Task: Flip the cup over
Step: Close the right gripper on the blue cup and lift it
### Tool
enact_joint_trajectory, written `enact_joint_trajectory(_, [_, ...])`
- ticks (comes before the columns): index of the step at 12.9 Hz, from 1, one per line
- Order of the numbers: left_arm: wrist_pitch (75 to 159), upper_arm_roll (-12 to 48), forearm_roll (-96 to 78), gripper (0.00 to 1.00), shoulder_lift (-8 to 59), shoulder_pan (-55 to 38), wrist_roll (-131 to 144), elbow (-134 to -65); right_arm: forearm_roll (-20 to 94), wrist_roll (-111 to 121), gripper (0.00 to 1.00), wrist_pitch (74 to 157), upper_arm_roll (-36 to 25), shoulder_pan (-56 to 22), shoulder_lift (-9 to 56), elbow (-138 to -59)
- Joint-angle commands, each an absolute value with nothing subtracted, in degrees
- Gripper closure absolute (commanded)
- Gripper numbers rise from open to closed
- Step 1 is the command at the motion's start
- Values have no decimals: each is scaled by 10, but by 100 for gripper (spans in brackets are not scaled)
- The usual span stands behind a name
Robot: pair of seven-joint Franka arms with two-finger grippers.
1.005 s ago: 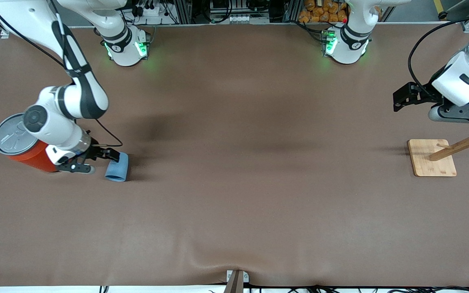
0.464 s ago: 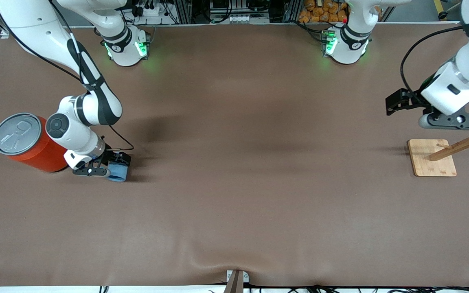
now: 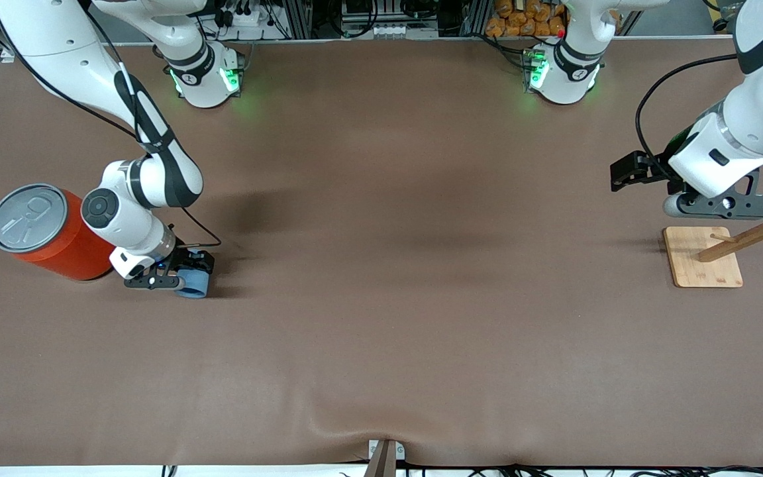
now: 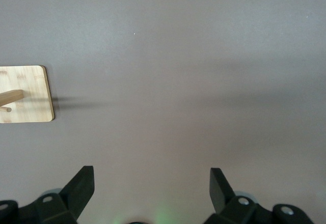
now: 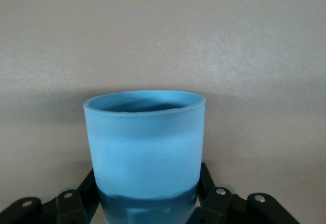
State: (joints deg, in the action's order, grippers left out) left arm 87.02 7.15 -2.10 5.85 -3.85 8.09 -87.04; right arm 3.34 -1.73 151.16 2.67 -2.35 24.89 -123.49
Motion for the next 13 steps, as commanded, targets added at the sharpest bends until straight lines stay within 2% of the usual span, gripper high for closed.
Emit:
enact_joint_trajectory(1, [872, 71, -31, 0, 60, -39, 91, -869, 42, -10, 100, 1408, 49, -22, 250, -1157])
enact_joint_trajectory(3, [872, 71, -31, 0, 60, -39, 91, -871, 42, -38, 100, 1304, 79, -20, 250, -1086])
enact_joint_trajectory(5, [873, 72, -46, 0, 61, -33, 90, -872, 44, -47, 100, 1239, 99, -20, 252, -1033])
enact_joint_trajectory(9, [892, 70, -182, 0, 103, -11, 88, -874, 44, -40, 100, 1228, 162, -20, 253, -985])
enact_joint_trajectory(13, [932, 70, -299, 0, 198, -13, 48, -863, 42, -42, 100, 1220, 237, -21, 253, -953])
